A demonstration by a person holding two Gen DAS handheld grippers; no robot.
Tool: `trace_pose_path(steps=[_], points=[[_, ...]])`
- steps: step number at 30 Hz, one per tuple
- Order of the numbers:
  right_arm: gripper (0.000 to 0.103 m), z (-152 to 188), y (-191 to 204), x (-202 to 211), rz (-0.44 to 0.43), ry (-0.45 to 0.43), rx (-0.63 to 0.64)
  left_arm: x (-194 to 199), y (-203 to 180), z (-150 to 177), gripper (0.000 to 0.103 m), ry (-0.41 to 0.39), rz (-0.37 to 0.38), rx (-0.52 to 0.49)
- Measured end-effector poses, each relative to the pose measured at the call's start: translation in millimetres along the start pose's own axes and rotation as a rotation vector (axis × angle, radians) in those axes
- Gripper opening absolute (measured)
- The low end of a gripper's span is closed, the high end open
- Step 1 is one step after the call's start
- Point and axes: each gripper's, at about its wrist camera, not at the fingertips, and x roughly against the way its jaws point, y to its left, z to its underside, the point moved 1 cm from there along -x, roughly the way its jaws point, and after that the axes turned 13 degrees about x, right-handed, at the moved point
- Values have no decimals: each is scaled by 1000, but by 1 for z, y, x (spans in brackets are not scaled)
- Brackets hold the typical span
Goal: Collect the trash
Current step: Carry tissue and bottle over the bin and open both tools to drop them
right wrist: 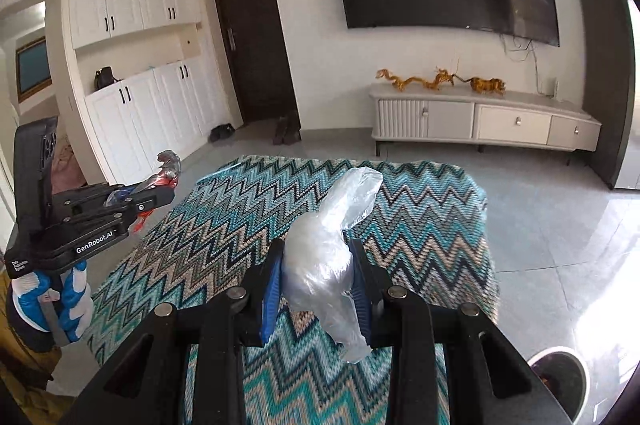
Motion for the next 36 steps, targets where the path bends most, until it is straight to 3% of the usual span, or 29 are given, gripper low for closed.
trace_pose_path(steps=[7, 20, 29, 36], points=[[30, 17, -16, 40, 55, -37, -45, 22, -33, 7, 16, -17, 19, -65], [30, 69, -74, 88, 169, -65, -186, 14, -96, 15, 16, 19, 34, -180], [30, 126, -116, 109, 240, -54, -307, -12, -163, 29, 16, 86, 67, -309], [30, 176, -155, 122, 284, -28, -436, -48, -234, 40, 16, 204, 171, -407]])
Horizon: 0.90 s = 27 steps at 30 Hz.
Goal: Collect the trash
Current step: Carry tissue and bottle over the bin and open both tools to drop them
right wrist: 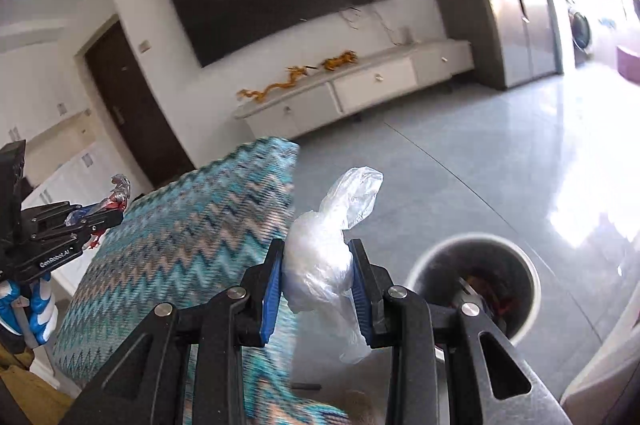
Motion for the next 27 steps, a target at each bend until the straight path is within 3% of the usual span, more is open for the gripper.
trace_pose_path(steps=[6, 12, 21, 22, 25, 27], points=[[30, 25, -57, -16, 50, 66, -91, -54, -69, -27, 17, 89, 123, -74], [30, 44, -102, -40, 95, 126, -155, -116, -142, -48, 17, 210, 276, -75], [31, 69, -158, -80, 160, 226, -229, -184, -213, -62, 17, 328, 382, -23], [31, 71, -163, -84, 169, 233, -239, -189, -216, -63, 18, 339, 390, -14], [32, 76, -174, -90, 187, 257, -251, -202, -218, -63, 42, 376, 427, 30], [42, 77, -175, -95, 205, 273, -247, -205, -218, -64, 49, 373, 434, 47]])
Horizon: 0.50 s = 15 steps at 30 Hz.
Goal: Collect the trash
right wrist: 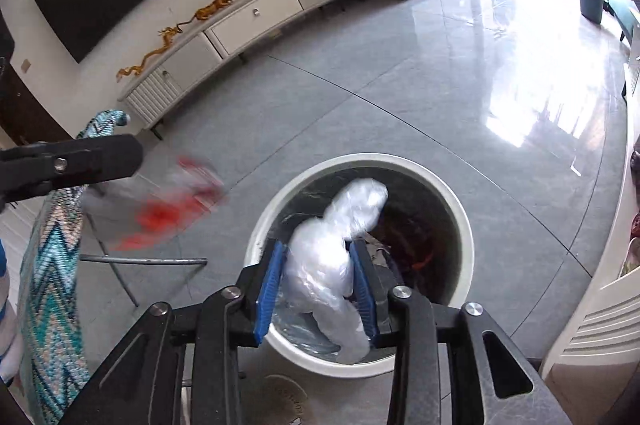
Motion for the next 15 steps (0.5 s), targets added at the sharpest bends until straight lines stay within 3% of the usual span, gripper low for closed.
trace_pose_path(steps=[2, 7, 15], points=[[48, 1, -3, -3, 17, 11, -1, 0, 2, 0, 50, 3, 16, 6], [50, 6, -2, 2, 25, 14, -12, 7, 10, 3, 50, 0, 19, 23], [52, -7, 24, 29, 26, -26, 13, 62, 23, 16, 50, -114, -44, -10]])
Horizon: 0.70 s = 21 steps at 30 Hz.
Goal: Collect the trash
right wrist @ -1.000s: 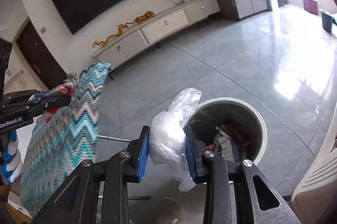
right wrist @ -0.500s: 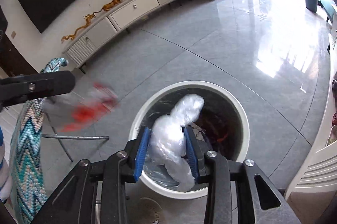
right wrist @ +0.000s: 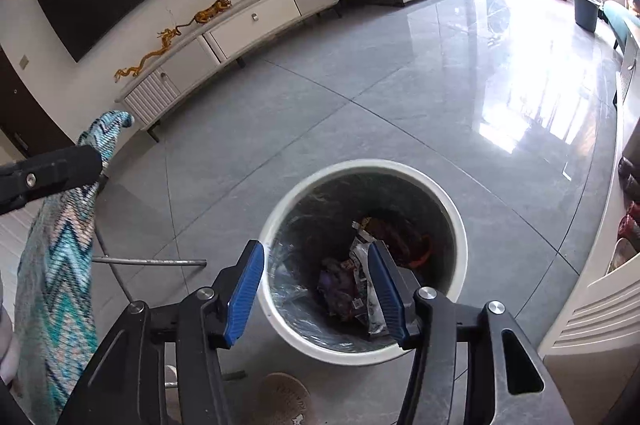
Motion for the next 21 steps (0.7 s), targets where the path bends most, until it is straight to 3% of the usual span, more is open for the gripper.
trace_pose_path(steps=[11, 21], points=[[64, -37, 106, 65, -76, -146, 158, 92, 69, 24, 50, -88, -23, 72], [70, -40, 210, 102, -160, -214, 315, 201, 162, 67, 51, -245, -138, 185]])
